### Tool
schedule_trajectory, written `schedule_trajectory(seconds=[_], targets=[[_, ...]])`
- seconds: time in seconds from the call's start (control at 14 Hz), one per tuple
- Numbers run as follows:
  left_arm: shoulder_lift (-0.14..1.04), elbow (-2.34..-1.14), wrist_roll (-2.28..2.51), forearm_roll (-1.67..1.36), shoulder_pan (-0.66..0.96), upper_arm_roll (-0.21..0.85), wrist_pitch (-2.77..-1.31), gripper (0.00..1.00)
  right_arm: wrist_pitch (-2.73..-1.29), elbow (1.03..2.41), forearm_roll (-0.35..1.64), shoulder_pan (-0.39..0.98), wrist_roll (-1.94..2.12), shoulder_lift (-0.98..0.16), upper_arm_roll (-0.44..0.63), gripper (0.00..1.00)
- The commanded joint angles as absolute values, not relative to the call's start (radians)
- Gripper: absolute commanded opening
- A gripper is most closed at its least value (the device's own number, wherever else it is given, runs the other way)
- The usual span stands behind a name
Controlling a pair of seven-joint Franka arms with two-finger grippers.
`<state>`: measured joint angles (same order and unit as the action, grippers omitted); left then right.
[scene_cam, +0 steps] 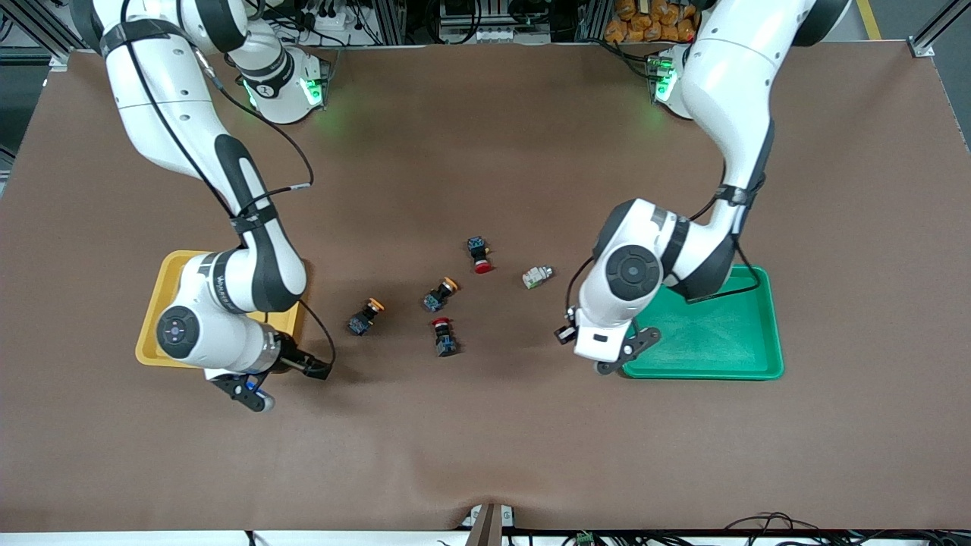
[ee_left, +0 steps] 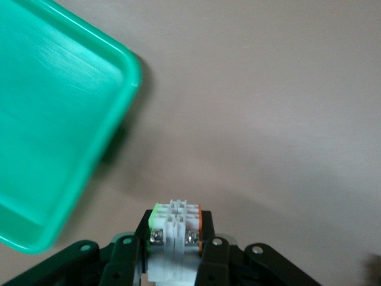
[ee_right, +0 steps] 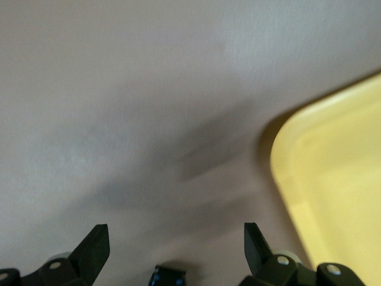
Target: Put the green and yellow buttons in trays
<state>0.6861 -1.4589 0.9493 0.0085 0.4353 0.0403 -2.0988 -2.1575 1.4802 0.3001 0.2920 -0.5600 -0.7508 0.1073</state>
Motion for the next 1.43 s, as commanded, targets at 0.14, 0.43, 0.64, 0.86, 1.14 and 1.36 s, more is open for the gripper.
schedule_trajectory(seconds=[0.14,0.43,0.64,0.86,1.14,1.36], targets=[[0.623,-1.641,0.674,0.078,0.266,0.054,-2.138,0.00,-2.149,1.526,0.314,0.341,-0.643,-0.753,0.110,1.00],[0.661,-1.641,0.638,0.065,0.230,0.055,-2.172,1.00,-2.148,1.578,0.318,0.368,-0.646,-0.755,0.100,1.00],[0.637,-1.637,0.647,0.063,0.244,0.057,-2.161,1.00,-2.125,1.578,0.418,0.370,-0.647,-0.753,0.095,1.00],[0.617,-1.629,0.652,0.063,0.245,0.103,-2.161,1.00,-2.111,1.597,0.428,0.382,-0.637,-0.753,0.091,1.00],[0.611,-1.611,0.791,0.061,0.244,0.208,-2.163,1.00,-2.092,1.614,0.429,0.382,-0.632,-0.747,0.091,0.92],[0.623,-1.606,0.945,0.064,0.253,0.277,-2.174,1.00,-2.092,1.615,0.455,0.374,-0.634,-0.735,0.089,0.11]])
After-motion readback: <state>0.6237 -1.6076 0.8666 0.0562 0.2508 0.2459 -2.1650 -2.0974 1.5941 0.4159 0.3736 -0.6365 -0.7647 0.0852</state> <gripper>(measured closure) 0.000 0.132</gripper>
